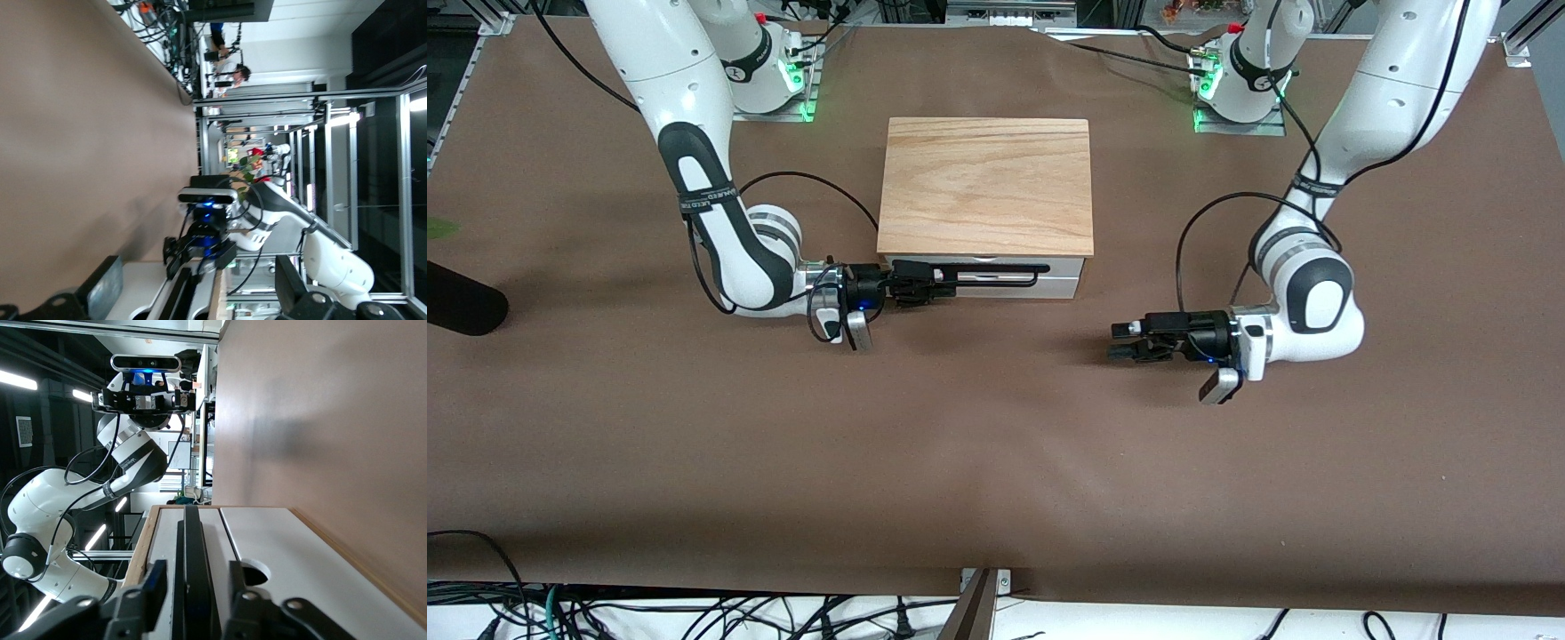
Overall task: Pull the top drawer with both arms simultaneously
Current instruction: 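Align both grippers on the black drawer handle from either end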
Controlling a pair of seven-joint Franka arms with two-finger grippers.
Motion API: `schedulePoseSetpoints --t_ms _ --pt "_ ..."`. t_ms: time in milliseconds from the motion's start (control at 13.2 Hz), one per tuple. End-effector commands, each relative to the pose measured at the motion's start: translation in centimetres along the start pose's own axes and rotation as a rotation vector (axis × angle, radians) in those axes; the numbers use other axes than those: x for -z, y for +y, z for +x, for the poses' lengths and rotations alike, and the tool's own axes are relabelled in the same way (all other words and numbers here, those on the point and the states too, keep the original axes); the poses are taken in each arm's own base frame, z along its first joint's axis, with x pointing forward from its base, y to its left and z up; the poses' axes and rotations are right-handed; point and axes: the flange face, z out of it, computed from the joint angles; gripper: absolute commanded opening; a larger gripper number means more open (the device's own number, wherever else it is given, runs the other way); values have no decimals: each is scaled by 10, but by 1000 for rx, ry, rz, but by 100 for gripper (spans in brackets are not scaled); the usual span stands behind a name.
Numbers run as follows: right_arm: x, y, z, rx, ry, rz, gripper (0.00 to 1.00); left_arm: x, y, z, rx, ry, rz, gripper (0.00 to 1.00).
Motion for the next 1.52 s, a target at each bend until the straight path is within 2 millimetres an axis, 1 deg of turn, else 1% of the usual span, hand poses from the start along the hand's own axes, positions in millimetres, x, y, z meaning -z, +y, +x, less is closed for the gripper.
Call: schedulePoseSetpoints --t_ms 0,76,152,228,304,380,456,608,684,836,912,1064,1216,1292,1368,1444 --pt "4 -2 -8 9 10 33 38 -15 -9 -3 -43 23 -39 100" --pt "4 0 -8 15 10 32 37 -15 -15 -8 -36 21 -36 99" --pt "4 4 -9 19 8 35 30 -18 -21 -16 -14 26 -41 98" --pt "3 4 -10 19 2 42 25 -27 -30 -33 18 25 -46 96" --pt "3 5 -11 16 1 49 16 -38 -37 -49 13 27 -48 92" --pt "3 5 -11 16 -1 50 8 -47 -41 -66 14 33 -51 92" --pt "4 5 -10 17 1 51 5 -57 -44 -82 36 33 -55 92" --pt "4 4 -9 19 1 51 0 -77 -48 -108 73 16 -53 92" --pt "5 4 -8 19 3 51 0 -78 -53 -115 88 24 -33 92" --pt "5 2 -7 25 3 52 0 -92 -51 -133 111 22 1 89" --pt "5 2 -6 26 5 52 0 -99 -47 -140 114 23 12 87" --pt "7 2 -6 27 4 50 0 -101 -43 -140 109 22 14 83" --pt "10 2 -4 28 9 50 0 -103 -36 -139 96 20 9 82" --pt "10 1 -4 28 7 54 0 -103 -35 -138 93 20 8 82" --pt "9 0 -4 28 0 66 0 -103 -35 -139 85 18 9 80" --pt "11 0 -4 28 3 68 0 -104 -38 -143 59 14 12 72"
